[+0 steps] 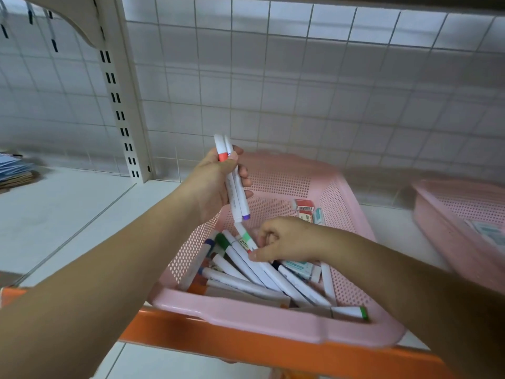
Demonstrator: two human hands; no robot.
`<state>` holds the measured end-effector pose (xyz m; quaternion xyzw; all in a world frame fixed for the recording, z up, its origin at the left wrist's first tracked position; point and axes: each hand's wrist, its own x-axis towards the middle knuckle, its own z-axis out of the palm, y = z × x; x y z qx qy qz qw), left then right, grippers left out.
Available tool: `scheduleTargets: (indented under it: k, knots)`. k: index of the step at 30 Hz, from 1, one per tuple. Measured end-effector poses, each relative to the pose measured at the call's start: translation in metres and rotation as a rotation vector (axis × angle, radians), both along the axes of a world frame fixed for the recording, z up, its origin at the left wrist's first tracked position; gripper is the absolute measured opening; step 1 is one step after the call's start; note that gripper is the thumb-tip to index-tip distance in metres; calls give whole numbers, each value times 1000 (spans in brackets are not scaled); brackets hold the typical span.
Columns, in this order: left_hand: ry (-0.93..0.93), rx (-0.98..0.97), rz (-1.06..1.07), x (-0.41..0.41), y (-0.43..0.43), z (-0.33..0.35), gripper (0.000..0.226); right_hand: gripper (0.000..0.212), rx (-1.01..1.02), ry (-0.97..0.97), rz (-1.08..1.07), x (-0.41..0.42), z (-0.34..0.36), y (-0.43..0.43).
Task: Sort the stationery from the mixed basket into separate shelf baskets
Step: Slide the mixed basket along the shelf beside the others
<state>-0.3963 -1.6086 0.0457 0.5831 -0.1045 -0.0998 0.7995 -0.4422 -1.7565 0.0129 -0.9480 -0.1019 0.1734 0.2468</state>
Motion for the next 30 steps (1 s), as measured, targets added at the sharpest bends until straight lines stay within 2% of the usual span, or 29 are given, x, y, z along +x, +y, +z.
scheduleTargets:
  k: [3, 5, 8, 11, 14, 18, 21, 25, 30]
  knots:
    - [16, -9, 46, 1, -1, -1, 14, 36, 23, -98, -9, 0, -6, 10]
    - [23, 8, 30, 0, -2, -1, 14, 31, 27, -127, 0, 3, -11, 14]
    - [38, 94, 10, 0, -1, -3, 16, 25, 77, -105, -48, 8, -13, 12]
    - [55, 168, 71, 1, 0, -4, 15, 35, 94, -92, -88, 8, -9, 10]
    - [82, 178, 132, 2, -1, -4, 13, 27, 37, -73, -65, 6, -8, 10]
    - [62, 145, 91, 1, -2, -4, 19, 28, 19, -29, -49, 4, -7, 9]
    - [55, 116, 132, 3, 1, -5, 27, 19, 133, -159, -106, 2, 1, 11]
    - [79, 159, 145, 1, 2, -6, 24, 15, 548, -410, -286, -1, 16, 7]
    - [34, 265, -119, -6, -3, -7, 10, 16, 474, -434, -194, -2, 10, 8]
